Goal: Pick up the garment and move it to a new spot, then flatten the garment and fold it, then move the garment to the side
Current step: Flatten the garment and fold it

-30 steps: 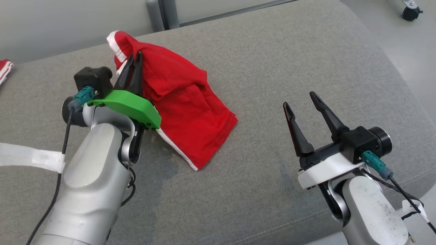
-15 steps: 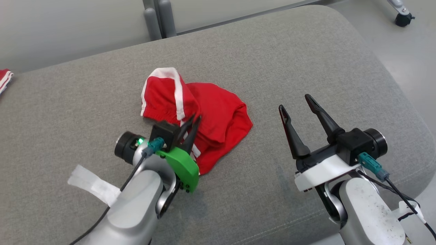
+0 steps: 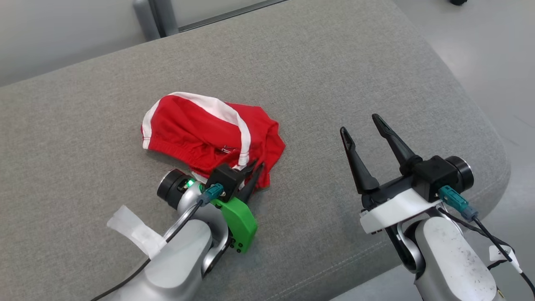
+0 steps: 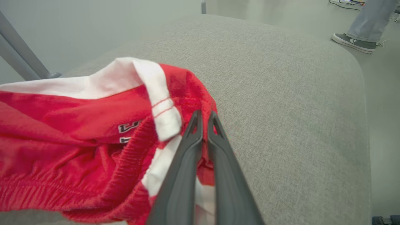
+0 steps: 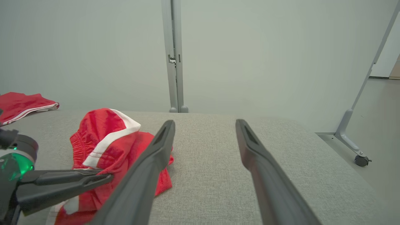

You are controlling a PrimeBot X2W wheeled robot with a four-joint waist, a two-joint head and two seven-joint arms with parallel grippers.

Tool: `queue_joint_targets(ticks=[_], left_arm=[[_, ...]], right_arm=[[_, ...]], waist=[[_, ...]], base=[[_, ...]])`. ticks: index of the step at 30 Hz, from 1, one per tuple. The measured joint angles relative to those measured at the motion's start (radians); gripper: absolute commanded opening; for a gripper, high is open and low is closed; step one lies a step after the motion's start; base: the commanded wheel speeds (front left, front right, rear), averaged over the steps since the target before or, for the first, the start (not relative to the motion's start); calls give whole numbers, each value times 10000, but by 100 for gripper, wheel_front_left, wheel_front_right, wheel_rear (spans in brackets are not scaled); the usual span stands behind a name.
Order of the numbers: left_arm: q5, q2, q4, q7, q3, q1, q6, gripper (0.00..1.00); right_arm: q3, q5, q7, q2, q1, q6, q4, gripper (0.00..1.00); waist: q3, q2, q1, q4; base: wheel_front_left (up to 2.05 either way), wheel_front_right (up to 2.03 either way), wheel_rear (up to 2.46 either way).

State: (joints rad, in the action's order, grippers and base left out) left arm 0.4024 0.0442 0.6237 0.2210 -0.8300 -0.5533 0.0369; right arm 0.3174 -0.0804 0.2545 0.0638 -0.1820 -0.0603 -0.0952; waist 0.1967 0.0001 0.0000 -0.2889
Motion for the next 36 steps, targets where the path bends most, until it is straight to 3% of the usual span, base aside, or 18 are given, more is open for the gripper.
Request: queue_joint_targets(ticks=[1,2,3,7,13,26,36], left_arm=[[186,6,-155,2,-98,7,84,37],[389,2,-320,15,-198,10,184,84],[560,12,-485,65,-355,9,336,100],[1421,-8,-830,100,-671,234,437,100],[1595,0,-1012,151,-759,269,433,100],[2111,19,-2867,276,-993,644,504,100],[2004,257,-2995,307,575,1102,-769,100]], right_arm=[[-40,-2,0,0,-6,6,0,100],[-82,-2,0,-2,-12,21,4,100],[-115,-2,0,-4,-22,42,6,100],[-249,-2,0,-10,-99,121,40,100],[-464,-2,0,-10,-137,196,92,100],[-441,2,0,23,-88,178,-71,100],[844,399,0,19,246,-180,-940,100]], waist=[[52,0,0,-52],[102,0,0,-97],[150,0,0,-136],[271,0,0,-198],[288,0,0,60],[-8,0,0,1261],[-463,0,0,2350]], base=[[0,0,0],[0,0,0],[0,0,0],[0,0,0],[0,0,0],[0,0,0],[0,0,0]])
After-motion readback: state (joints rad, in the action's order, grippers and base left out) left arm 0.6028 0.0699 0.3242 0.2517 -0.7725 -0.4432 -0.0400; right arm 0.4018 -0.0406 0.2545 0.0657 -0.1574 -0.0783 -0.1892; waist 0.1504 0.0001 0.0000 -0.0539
